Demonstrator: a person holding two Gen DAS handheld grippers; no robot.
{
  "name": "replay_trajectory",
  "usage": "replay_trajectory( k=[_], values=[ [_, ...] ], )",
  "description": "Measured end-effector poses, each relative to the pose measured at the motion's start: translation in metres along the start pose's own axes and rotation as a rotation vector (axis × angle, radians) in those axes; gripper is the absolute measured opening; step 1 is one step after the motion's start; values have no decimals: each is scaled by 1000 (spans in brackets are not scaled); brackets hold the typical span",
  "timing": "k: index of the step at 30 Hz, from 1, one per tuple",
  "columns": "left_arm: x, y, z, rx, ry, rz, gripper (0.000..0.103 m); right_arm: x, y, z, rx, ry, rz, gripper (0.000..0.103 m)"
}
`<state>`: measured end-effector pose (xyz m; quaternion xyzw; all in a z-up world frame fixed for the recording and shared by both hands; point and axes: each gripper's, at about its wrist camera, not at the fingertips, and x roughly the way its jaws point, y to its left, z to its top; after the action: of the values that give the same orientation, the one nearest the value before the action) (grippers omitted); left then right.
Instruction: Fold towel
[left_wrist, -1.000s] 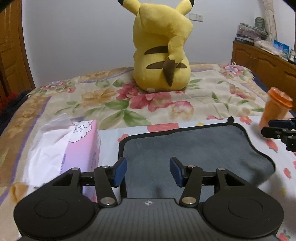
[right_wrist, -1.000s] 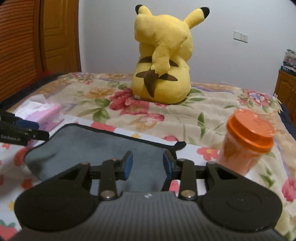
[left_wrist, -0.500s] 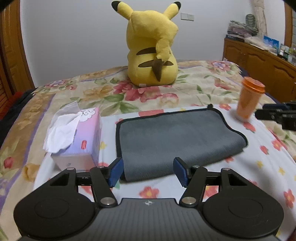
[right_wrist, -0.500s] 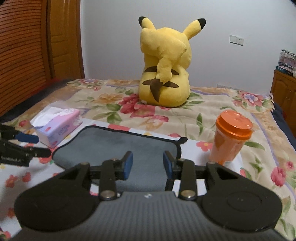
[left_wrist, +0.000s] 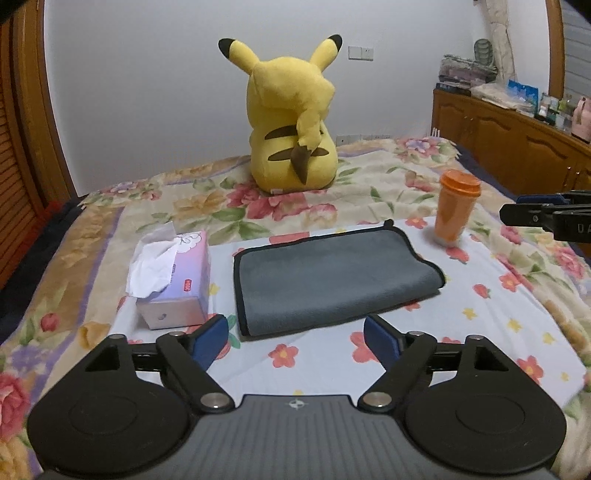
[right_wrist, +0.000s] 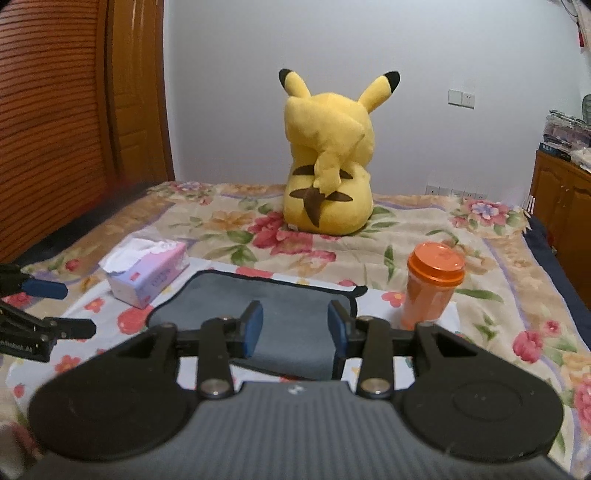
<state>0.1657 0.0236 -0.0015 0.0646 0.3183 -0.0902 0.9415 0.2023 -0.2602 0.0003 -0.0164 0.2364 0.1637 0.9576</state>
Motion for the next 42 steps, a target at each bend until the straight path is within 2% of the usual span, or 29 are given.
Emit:
replay_trajectory(
  k=[4,6,8,14,19,21,24,28,36,42],
  values=[
    [-20,-6,-1,5,-12,-9,89,-17,6,0,-4,-8,0,45],
    [-29,-9,-1,2,-22,-10,91,-25,9,-1,-5,-14,1,54],
    [-38,-11,-2,-3,-28,-16,93,-32,10,-2,1,-21,4,58],
    [-62,-18,-8,-33,-56,-31,103,-49,13,-6,11,-28,7,59],
    [-76,-22,-14,-46,-67,-37,103,-61,16,-10,17,-38,3,63],
    [-80,-22,-17,-49,-75,-31,103,-64,18,-12,18,-41,2,74],
    [-84,-23,-22,-56,-81,-14,103,-70,21,-17,18,-48,2,83],
    [-88,-29,-32,-27,-77,-10,103,-76,24,-23,24,-47,6,83],
    [-94,-36,-49,-29,-81,-8,103,-86,30,-35,14,-65,-4,97],
    [-93,-43,-66,-48,-74,-21,103,-88,32,-50,21,-59,-5,103]
  ],
)
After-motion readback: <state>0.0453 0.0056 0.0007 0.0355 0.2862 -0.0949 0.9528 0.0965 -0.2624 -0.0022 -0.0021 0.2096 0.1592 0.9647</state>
